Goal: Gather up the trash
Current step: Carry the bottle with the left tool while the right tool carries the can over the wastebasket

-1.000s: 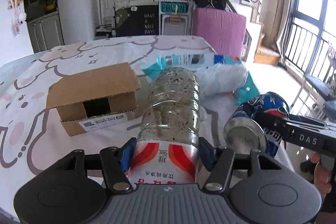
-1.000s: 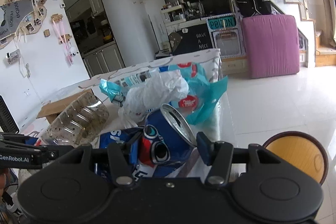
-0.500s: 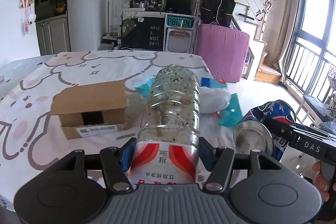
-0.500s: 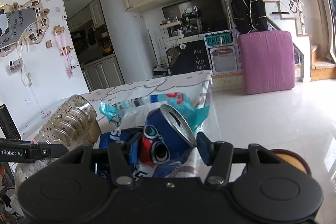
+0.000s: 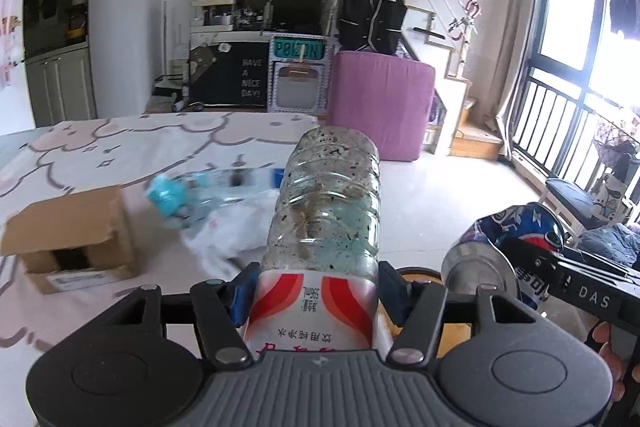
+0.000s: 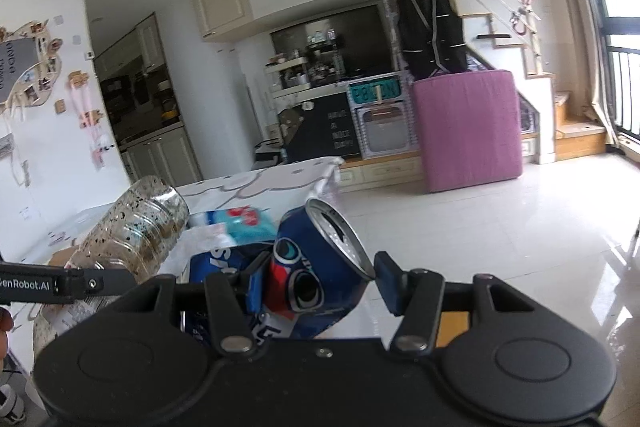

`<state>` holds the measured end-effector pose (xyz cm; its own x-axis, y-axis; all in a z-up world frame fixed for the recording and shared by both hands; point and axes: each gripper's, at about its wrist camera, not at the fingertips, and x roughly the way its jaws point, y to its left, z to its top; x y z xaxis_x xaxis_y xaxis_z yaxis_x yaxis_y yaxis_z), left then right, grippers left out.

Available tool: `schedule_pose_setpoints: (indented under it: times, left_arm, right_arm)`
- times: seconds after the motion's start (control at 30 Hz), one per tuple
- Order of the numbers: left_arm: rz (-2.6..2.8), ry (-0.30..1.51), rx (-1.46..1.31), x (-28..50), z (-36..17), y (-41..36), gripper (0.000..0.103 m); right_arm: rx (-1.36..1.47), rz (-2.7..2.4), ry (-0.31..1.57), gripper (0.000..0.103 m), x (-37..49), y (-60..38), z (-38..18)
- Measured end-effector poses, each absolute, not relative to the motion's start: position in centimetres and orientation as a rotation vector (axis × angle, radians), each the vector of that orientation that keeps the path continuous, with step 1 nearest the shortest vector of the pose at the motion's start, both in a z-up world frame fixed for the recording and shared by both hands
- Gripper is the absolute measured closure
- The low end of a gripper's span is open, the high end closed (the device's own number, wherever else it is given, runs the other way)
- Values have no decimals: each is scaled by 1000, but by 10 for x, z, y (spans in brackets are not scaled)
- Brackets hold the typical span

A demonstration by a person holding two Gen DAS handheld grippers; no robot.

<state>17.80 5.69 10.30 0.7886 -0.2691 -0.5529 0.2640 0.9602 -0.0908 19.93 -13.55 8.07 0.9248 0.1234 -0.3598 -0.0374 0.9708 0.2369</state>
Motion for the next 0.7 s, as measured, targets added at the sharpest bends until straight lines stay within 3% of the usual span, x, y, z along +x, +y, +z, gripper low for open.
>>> schedule_pose_setpoints:
  times: [0.7]
  left_arm:
    - [-401,643,86,239,60,-100,41]
  right_arm:
    - [228,-161,426,47,207,-269,53]
